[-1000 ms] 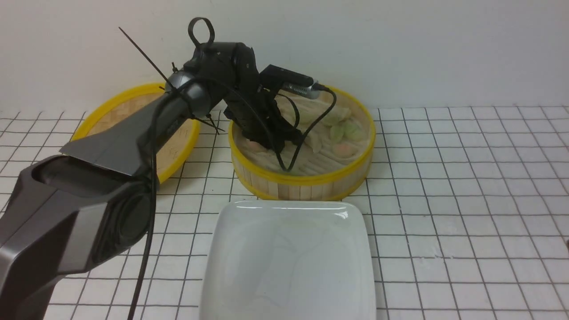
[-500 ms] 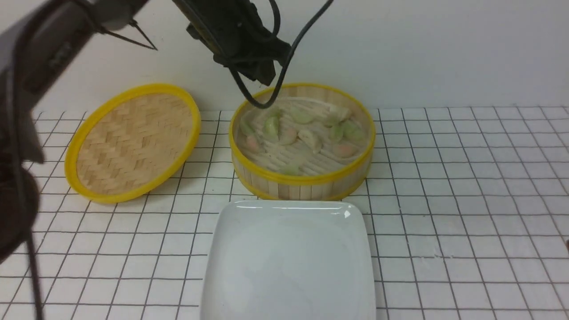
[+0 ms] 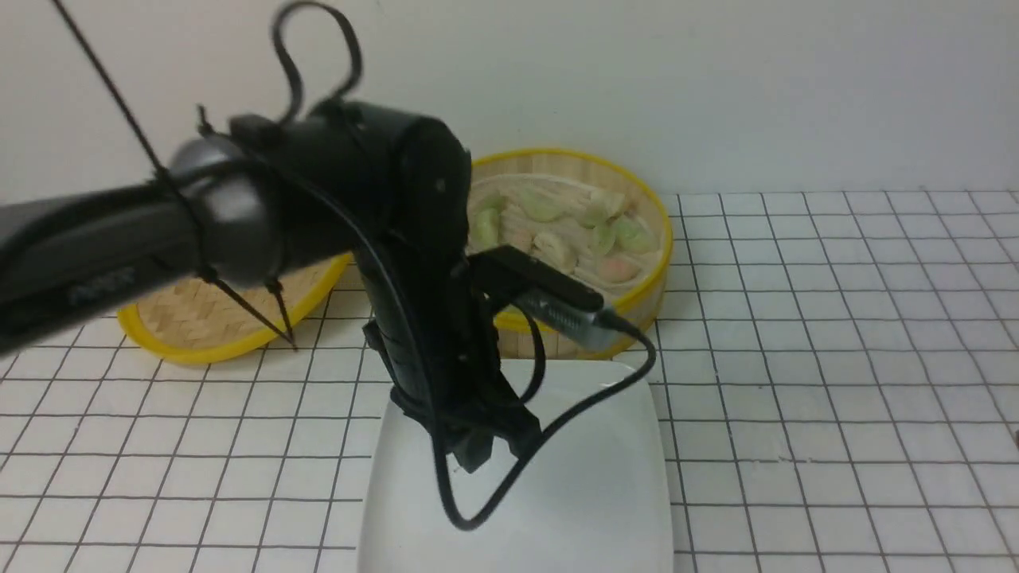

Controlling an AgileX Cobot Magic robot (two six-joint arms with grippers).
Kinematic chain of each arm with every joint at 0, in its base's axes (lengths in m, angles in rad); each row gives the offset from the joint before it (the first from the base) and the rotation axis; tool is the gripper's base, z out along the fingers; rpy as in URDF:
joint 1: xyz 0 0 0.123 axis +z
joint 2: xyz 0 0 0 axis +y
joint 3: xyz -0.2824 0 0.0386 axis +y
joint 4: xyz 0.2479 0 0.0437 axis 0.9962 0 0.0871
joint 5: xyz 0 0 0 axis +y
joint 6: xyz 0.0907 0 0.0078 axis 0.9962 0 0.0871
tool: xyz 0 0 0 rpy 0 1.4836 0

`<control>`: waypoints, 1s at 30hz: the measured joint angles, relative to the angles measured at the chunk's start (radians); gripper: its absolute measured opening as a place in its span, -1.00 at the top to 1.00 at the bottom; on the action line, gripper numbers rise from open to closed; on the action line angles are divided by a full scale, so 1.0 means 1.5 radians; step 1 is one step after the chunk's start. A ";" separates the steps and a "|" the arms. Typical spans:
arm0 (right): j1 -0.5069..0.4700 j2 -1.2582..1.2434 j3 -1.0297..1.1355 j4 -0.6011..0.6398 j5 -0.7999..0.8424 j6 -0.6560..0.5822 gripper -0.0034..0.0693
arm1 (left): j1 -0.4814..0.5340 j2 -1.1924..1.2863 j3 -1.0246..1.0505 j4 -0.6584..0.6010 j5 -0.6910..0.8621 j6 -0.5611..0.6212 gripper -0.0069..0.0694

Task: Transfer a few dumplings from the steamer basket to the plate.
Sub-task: Use the left arm to put the dumpling into the plate, then use the right arm to grab a dumpling from inside the steamer

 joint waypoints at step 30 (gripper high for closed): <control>0.179 0.547 -0.549 0.044 -0.029 -0.127 0.84 | 0.063 -0.304 0.006 0.074 0.002 -0.122 0.83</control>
